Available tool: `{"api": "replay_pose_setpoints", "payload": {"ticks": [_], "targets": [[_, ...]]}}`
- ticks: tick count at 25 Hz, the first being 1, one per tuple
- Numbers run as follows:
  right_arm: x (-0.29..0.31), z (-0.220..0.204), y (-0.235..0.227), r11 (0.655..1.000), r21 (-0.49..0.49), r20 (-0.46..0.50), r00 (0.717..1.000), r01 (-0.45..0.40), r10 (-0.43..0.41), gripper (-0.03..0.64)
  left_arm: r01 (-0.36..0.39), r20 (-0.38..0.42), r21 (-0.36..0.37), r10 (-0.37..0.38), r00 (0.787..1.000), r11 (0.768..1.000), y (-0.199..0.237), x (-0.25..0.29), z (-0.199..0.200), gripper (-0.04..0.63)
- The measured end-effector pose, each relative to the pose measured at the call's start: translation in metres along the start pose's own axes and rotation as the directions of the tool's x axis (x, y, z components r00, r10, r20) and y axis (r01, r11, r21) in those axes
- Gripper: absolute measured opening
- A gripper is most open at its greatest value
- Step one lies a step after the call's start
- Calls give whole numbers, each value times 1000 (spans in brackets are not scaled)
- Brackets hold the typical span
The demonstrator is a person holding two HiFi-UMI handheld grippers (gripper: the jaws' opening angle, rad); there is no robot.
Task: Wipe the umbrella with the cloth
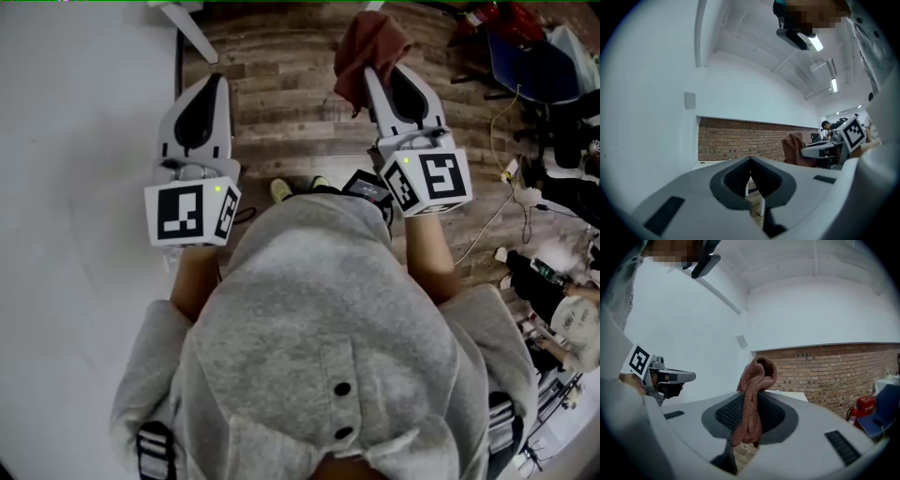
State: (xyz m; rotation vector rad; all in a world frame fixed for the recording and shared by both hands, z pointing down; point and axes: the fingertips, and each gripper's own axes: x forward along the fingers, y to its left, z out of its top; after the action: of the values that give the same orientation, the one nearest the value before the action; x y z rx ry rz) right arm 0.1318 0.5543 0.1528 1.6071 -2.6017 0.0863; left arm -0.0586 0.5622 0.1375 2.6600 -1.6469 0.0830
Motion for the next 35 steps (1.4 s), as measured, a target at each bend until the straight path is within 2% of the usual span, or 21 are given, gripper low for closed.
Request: {"api": "replay_pose_setpoints", "payload": {"ticks": [5, 10, 14, 21, 28, 35], "targets": [[5, -5, 20, 1000, 17, 20, 1000, 22, -23, 94, 18, 10, -13, -18, 1000, 1000, 17, -17, -14, 14], [32, -32, 50, 999, -24, 19, 1000, 23, -22, 94, 30, 34, -40, -29, 999, 999, 50, -23, -45, 14], [50, -36, 53, 999, -36, 26, 1000, 11, -10, 94, 27, 53, -40, -24, 998, 999, 65, -13, -47, 14], [86, -41, 30, 1000, -29, 29, 1000, -2, 3, 94, 16, 49, -28, -14, 999, 999, 76, 24, -52, 14], [161, -42, -20, 1000, -30, 15, 1000, 7, -7, 94, 49, 33, -37, -48, 998, 998, 98, 113, -54, 14], [195, -62, -47, 999, -48, 7, 1000, -13, 14, 94, 48, 31, -24, -47, 998, 999, 104, 158, -75, 14]]}}
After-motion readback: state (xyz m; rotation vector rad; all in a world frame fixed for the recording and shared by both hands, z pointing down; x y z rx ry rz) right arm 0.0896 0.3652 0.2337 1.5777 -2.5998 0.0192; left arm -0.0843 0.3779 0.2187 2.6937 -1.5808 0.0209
